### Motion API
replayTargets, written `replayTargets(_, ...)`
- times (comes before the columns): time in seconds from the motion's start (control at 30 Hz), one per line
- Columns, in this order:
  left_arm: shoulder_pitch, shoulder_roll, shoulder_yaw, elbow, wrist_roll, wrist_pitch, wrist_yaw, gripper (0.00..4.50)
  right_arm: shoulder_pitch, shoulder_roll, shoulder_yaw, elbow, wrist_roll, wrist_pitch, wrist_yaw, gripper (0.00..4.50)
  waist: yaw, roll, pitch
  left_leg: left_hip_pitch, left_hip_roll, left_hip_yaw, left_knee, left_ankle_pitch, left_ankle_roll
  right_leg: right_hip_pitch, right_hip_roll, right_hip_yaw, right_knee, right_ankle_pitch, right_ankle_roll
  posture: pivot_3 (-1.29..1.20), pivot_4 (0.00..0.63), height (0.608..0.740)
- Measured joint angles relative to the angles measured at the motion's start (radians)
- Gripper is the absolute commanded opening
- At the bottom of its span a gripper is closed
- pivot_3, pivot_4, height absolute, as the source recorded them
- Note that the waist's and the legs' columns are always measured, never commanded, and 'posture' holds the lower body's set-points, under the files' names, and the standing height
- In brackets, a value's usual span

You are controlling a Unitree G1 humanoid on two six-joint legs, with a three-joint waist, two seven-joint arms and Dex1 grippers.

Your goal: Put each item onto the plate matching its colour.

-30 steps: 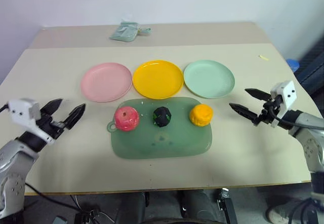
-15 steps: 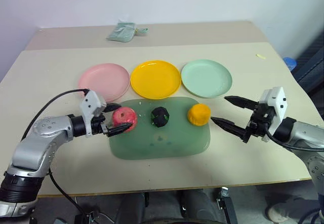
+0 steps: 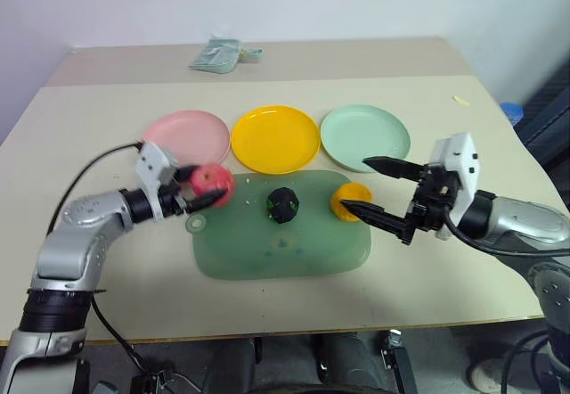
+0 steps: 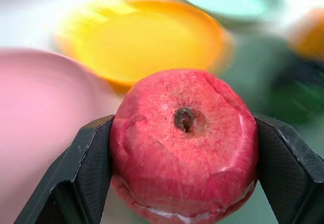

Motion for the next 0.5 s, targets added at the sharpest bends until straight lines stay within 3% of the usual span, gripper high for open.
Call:
replayTargets(0.27, -0.235, -0.062, -0.032, 0.324, 0.17, -0.002, 0.196, 3.42, -0.035, 0.103, 0.138, 0.034, -0.079, -0.061, -0.017, 4.5, 0.001, -0.001, 0.0, 0.0, -0.002, 0.0, 0.0, 0.0, 0.0, 0.0, 0.0, -0.001, 0.0, 0.0, 0.0, 0.0, 0.15, 0.74)
replayTargets(0.33, -0.261, -0.079, -0.047, 0.402, 0.195, -0.002, 0.216, 4.36, -0.034, 0.111, 0.159, 0.047, -0.104, -0.079, -0.017, 4.5, -0.001, -0.001, 0.0, -0.001, -0.002, 0.0, 0.0, 0.0, 0.0, -0.001, 0.0, 0.0, 0.001, 0.0, 0.0, 0.0, 0.15, 0.74)
replayTargets(0.5, -0.31, -0.091, -0.045, 0.472, 0.213, -0.033, 0.231, 4.47, -0.035, 0.141, 0.198, 0.066, -0.171, -0.101, -0.036, 4.5, -0.005, -0.001, 0.0, -0.001, -0.001, 0.0, 0.0, 0.0, 0.0, -0.002, 0.0, 0.0, 0.001, 0.0, 0.0, 0.0, 0.15, 0.74)
